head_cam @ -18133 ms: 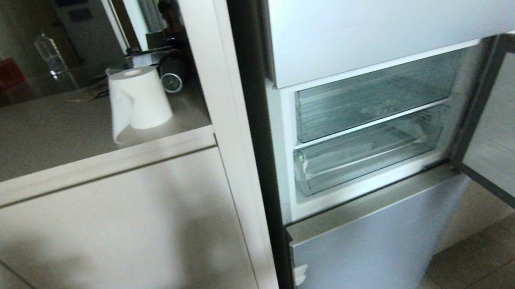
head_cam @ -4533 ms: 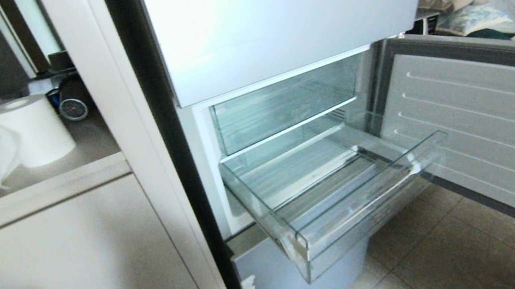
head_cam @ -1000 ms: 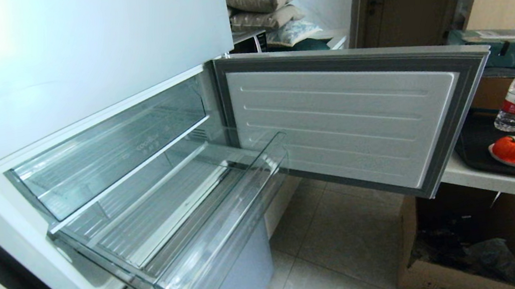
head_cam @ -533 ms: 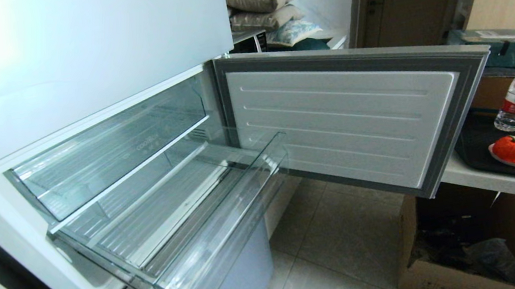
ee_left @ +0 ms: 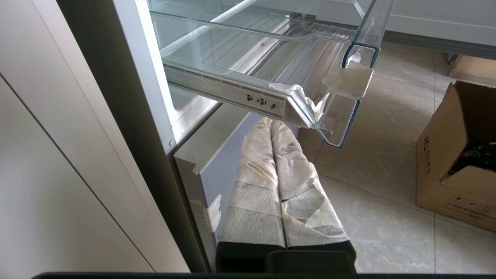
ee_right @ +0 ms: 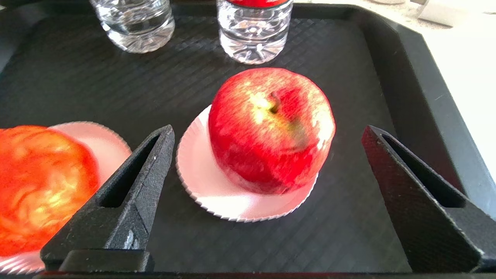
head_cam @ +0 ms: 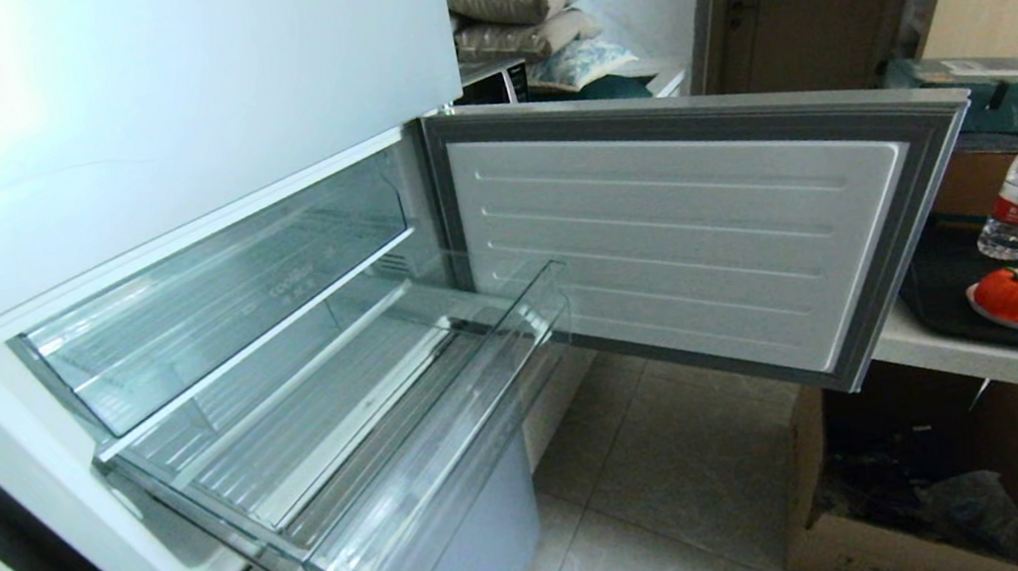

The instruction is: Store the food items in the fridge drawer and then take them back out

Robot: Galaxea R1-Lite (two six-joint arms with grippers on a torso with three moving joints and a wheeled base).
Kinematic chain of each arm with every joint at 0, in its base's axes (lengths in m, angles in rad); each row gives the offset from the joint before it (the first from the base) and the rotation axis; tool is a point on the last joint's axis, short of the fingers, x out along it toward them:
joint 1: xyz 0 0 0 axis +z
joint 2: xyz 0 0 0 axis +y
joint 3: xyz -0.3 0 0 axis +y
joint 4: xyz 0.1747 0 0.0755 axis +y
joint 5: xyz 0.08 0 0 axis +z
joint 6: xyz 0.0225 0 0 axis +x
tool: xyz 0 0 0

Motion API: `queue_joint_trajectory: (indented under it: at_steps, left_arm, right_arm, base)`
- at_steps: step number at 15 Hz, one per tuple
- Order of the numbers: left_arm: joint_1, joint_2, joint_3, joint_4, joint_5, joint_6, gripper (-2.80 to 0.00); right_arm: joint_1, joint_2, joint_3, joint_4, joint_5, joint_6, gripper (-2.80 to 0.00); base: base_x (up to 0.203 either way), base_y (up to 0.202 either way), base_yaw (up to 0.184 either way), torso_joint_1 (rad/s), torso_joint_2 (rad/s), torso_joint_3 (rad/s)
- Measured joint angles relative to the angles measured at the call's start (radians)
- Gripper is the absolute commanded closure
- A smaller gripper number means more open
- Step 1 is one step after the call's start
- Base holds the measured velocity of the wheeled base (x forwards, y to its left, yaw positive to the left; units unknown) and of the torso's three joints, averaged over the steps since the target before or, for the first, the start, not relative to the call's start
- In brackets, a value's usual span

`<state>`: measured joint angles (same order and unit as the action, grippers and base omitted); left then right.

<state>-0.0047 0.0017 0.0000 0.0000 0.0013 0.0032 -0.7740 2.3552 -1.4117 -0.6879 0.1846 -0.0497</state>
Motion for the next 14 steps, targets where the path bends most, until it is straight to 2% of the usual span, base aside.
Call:
queue_joint_trajectory:
  at_steps: [6,14]
  left_arm:
    - [0.0,0.0,0.0,0.0,0.0,0.0,0.0]
    - [0.0,0.0,0.0,0.0,0.0,0.0,0.0]
  right_arm:
    - [0.01,0.069,-0.093,0.001,-0.002,0.002,-2.8]
    - [0.023,0.101,-0.107,0.002,-0.002,0.007,-2.8]
  base:
    - [0.0,0.0,0.0,0.0,0.0,0.0]
    - [0.0,0.0,0.0,0.0,0.0,0.0]
